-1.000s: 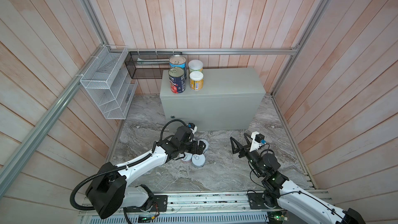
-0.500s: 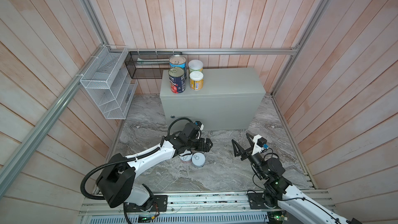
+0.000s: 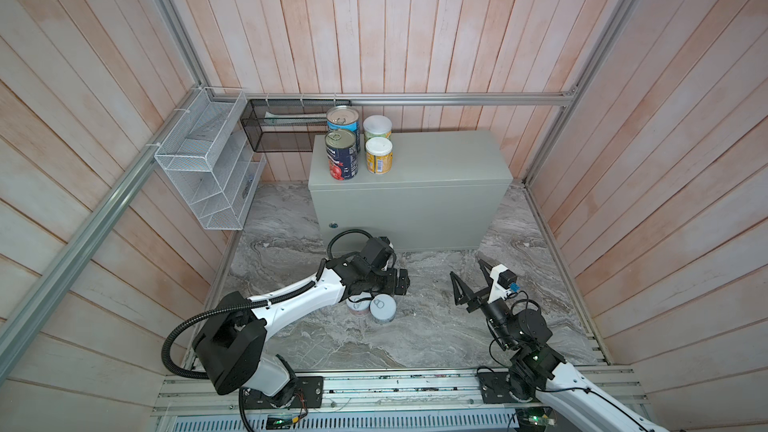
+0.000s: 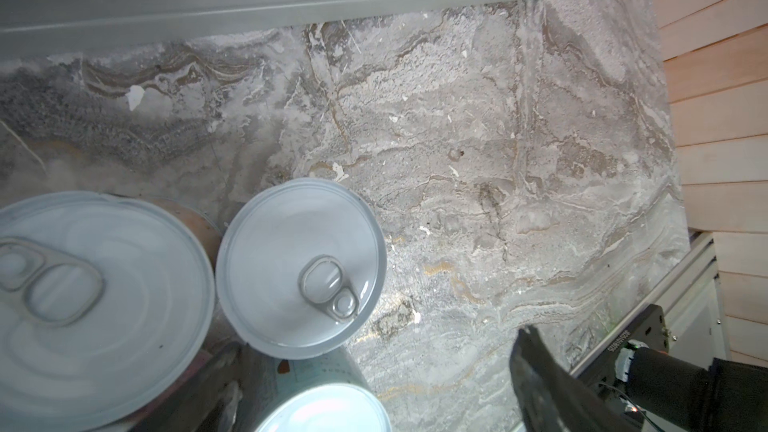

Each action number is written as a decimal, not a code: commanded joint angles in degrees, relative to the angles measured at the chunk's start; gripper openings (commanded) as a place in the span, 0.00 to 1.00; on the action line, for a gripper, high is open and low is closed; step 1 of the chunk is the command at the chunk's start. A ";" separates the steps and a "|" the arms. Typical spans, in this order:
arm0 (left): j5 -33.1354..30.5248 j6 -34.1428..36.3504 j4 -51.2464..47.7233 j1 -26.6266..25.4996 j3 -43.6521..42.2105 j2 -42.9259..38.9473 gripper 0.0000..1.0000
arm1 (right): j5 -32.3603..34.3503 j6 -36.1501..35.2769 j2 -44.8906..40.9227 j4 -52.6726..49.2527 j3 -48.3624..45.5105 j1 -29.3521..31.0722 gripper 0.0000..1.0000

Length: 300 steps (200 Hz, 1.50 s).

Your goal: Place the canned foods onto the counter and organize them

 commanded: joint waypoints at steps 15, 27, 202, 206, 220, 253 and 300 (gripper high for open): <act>-1.26 -2.65 -0.30 -0.30 1.25 1.59 1.00 | 0.68 0.27 0.83 -0.47 0.01 -0.29 0.98; -1.25 -2.82 -0.42 -0.30 1.48 2.25 1.00 | 1.18 0.76 1.19 -0.57 0.06 -0.28 0.98; -9.57 2.92 -6.78 -1.87 11.53 13.16 1.00 | -0.14 1.04 3.87 -0.24 0.61 -0.33 0.98; -9.67 3.01 -6.80 -1.88 11.70 13.39 1.00 | -0.14 1.07 3.87 -0.43 0.67 -0.30 0.98; -9.77 3.39 -6.86 -1.88 12.17 14.14 1.00 | 0.04 1.11 3.72 -0.91 0.89 -0.37 0.98; -10.42 4.37 -6.89 -1.88 13.11 15.51 0.98 | 0.43 1.11 3.53 -0.86 0.72 -0.31 0.98; -10.83 4.88 -6.74 -1.88 13.82 16.50 0.92 | 0.99 1.38 3.35 -0.82 0.63 -0.36 0.98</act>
